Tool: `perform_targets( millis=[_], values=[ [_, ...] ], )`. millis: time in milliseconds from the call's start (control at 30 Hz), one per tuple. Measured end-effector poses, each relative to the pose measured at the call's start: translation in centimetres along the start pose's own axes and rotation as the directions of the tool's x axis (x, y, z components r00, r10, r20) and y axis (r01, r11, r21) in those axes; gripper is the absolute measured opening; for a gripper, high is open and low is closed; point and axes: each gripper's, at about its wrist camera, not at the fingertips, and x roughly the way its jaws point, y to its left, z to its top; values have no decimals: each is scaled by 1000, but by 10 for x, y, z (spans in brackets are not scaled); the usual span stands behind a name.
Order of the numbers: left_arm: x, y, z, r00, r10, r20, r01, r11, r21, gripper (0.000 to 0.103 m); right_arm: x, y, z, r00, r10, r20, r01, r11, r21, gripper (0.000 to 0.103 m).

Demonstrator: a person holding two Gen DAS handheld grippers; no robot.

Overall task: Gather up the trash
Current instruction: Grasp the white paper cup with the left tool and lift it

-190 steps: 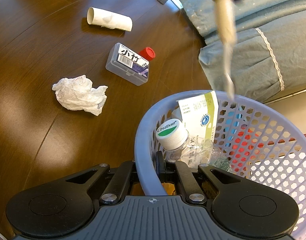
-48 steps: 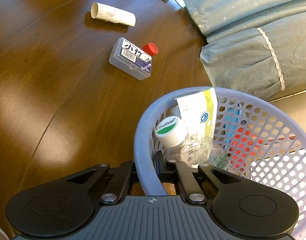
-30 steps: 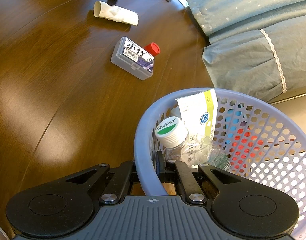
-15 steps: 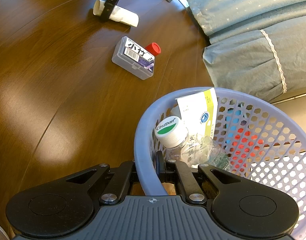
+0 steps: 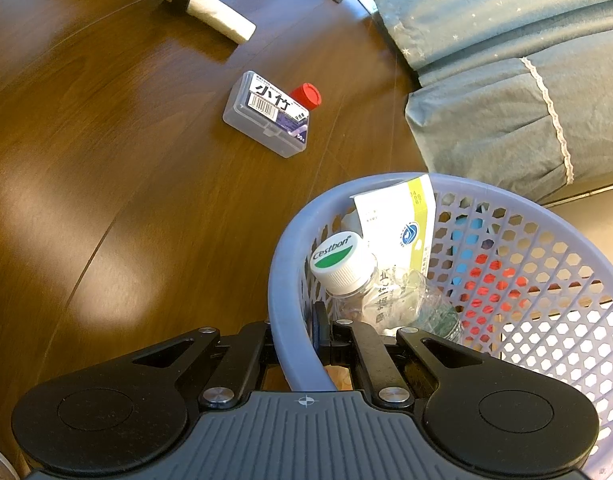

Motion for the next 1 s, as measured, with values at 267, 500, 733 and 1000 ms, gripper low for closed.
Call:
perform_targets(
  millis=[267, 500, 733, 1000],
  values=[
    [4, 4, -4, 999, -41, -16, 40, 996, -77, 47, 1, 0, -1, 1000, 0, -1, 0, 1000, -5, 0],
    [3, -5, -7, 1000, -13, -26, 14, 999, 32, 39, 1, 0, 0, 1000, 0, -1, 0, 1000, -5, 0],
    [-6, -11, -4, 1000, -3, 11, 2, 993, 121, 39, 1, 0, -1, 1000, 0, -2, 0, 1000, -4, 0],
    [-25, -24, -2, 996, -14, 90, -7, 972, 234, 38, 1, -1, -1, 1000, 2, -2, -2, 1000, -3, 0]
  ],
)
